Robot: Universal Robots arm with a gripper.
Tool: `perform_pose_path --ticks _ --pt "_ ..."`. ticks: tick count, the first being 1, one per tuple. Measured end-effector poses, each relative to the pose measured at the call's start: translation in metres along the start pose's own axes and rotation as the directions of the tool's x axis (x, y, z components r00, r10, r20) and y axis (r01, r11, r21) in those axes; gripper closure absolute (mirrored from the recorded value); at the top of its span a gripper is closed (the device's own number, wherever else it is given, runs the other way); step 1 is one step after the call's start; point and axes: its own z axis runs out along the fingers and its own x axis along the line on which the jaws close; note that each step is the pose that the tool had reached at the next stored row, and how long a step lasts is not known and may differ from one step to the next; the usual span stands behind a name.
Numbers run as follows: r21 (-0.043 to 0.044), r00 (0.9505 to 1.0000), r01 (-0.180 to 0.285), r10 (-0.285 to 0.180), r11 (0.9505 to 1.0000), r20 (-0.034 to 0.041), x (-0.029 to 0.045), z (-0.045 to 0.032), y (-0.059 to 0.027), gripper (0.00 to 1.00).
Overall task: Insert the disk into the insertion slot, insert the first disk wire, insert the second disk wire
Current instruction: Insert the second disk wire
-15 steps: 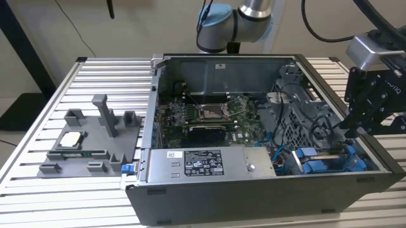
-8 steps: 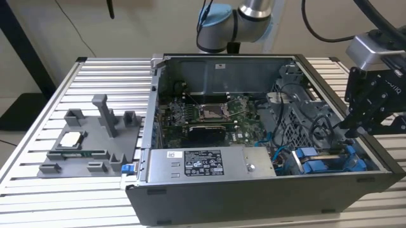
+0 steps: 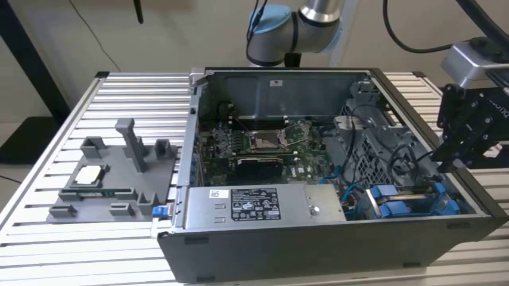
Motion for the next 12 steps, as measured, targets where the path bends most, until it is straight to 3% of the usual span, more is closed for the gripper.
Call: perform_pose_path --ticks 12 --pt "0.0000 1.0000 0.000 0.000 1.0000 0.0001 -0.0001 0.0001 -0.0049 0.73"
